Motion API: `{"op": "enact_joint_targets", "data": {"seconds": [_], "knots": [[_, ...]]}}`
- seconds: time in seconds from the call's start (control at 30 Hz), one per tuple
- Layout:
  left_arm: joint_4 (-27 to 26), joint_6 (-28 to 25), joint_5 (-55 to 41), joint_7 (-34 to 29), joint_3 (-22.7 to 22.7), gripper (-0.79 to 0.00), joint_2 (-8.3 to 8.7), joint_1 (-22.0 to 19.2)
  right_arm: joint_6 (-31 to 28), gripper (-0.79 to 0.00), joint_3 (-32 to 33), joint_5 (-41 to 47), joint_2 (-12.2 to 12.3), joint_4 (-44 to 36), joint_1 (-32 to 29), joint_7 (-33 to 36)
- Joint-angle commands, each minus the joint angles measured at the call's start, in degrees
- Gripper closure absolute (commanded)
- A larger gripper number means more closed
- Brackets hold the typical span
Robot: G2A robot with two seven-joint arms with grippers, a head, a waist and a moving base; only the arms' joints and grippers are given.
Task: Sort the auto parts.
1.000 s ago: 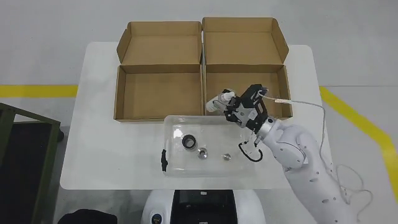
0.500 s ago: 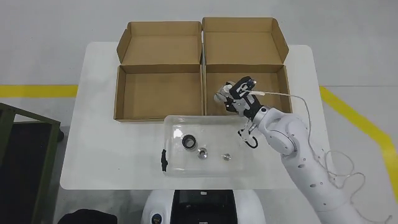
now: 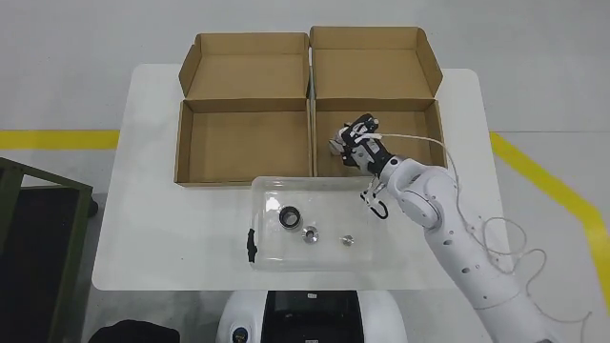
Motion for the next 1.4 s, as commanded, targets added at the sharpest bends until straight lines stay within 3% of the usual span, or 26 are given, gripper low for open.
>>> {"op": "enact_joint_targets", "data": {"seconds": [0.0,0.07,0.1,0.13,0.33,0.63,1.03,1.37], "knots": [[0.00,0.00,0.00,0.00,0.00,-0.785,0.00,0.00,0.15,-0.400,-0.32,-0.03,-0.12,0.42,0.15,-0.09],[0.00,0.00,0.00,0.00,0.00,-0.785,0.00,0.00,0.18,-0.480,-0.55,0.05,-0.23,0.73,0.26,-0.22],[0.00,0.00,0.00,0.00,0.00,-0.785,0.00,0.00,0.12,-0.600,-0.61,0.09,-0.28,0.80,0.31,-0.27],[0.00,0.00,0.00,0.00,0.00,-0.785,0.00,0.00,0.12,-0.779,-0.60,0.19,-0.31,0.84,0.33,-0.28],[0.00,0.00,0.00,0.00,0.00,-0.785,0.00,0.00,0.76,-0.785,2.00,0.58,-0.03,-2.54,0.22,0.01],[0.00,0.00,0.00,0.00,0.00,-0.785,0.00,0.00,-8.67,-0.785,6.95,2.37,1.44,-15.42,-2.76,4.74],[0.00,0.00,0.00,0.00,0.00,-0.785,0.00,0.00,-18.80,-0.785,10.13,6.89,3.43,-32.03,-13.67,13.44],[0.00,0.00,0.00,0.00,0.00,-0.785,0.00,0.00,-26.79,-0.785,13.21,5.81,5.30,-38.26,-22.67,17.64]]}}
